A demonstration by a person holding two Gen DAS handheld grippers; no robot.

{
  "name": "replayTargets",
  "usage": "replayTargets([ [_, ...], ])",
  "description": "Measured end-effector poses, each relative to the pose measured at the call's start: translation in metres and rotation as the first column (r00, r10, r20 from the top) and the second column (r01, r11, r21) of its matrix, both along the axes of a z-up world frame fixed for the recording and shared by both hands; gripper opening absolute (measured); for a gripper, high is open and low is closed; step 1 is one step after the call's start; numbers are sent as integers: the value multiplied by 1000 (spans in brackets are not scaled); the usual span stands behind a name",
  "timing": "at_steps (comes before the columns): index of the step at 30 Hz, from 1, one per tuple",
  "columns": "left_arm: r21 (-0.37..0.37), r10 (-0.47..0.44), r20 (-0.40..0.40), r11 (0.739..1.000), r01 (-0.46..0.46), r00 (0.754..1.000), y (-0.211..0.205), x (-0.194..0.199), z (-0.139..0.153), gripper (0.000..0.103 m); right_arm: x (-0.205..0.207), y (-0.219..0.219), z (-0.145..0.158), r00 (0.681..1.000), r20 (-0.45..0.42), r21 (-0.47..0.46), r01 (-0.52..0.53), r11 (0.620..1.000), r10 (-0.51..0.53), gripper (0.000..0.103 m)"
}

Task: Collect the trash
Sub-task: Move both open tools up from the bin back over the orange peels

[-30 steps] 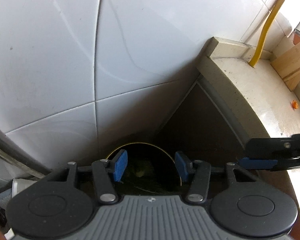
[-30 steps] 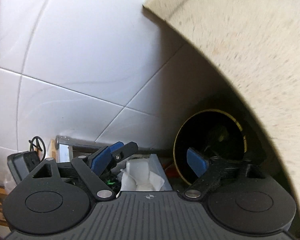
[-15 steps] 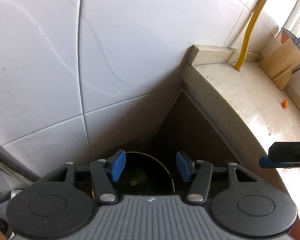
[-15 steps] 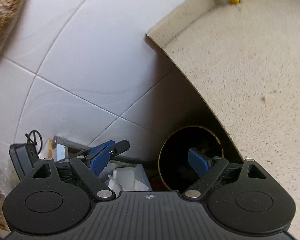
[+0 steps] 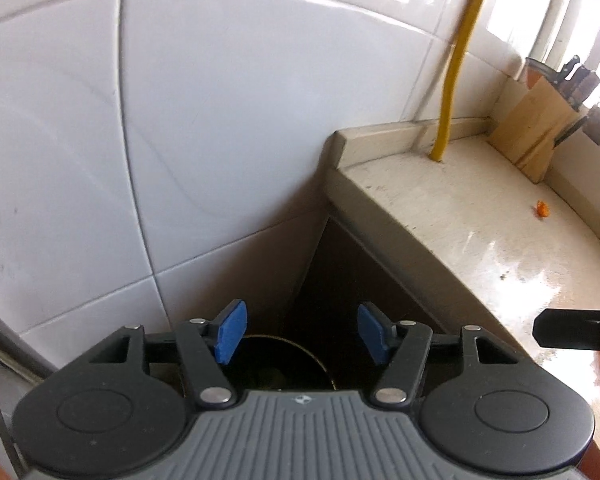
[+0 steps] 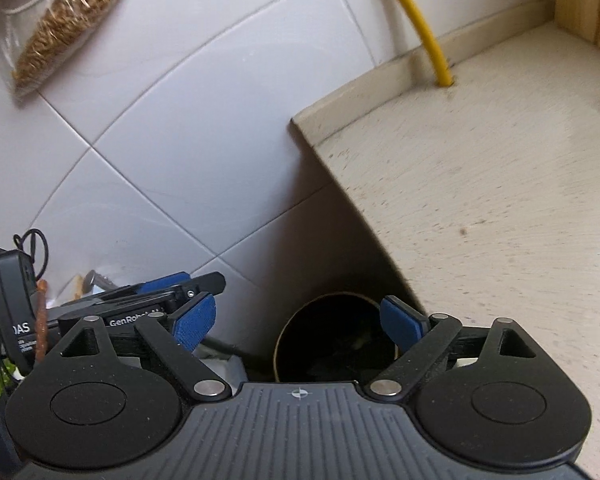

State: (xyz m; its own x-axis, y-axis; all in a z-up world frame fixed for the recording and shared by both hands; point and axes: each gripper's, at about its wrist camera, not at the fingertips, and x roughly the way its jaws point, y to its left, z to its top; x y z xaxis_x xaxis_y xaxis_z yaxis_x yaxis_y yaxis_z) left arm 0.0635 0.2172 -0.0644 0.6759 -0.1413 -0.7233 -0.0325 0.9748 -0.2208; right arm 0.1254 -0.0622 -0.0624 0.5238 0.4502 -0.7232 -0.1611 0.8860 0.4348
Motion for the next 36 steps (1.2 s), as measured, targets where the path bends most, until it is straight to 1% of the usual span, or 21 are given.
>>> replayTargets([
  [4,10,-26,27,1000,26,999,-9,-2,8,63,-14,-15,6,998,44,1,47,999,-47,95],
  [12,22,-84,58,996,83,995,-32,-1,19,63,-32,-46,7,985,68,32,154,988,-156,96],
  [16,26,-117,66,993,115,991,-47,0,24,63,-44,-57,11,975,99,27,195,980,-197,97],
  [24,55,-222,91,975,217,971,-88,6,37,64,-64,-89,16,946,140,46,288,957,-292,98],
  [29,70,-297,99,954,291,950,-116,10,44,64,-78,-117,19,915,154,58,369,928,-374,98],
  [33,66,-349,99,937,344,932,-138,14,46,64,-94,-143,21,879,159,59,446,893,-449,98],
  [36,58,-386,97,922,382,917,-155,16,46,65,-106,-162,22,846,162,49,507,861,-507,99],
])
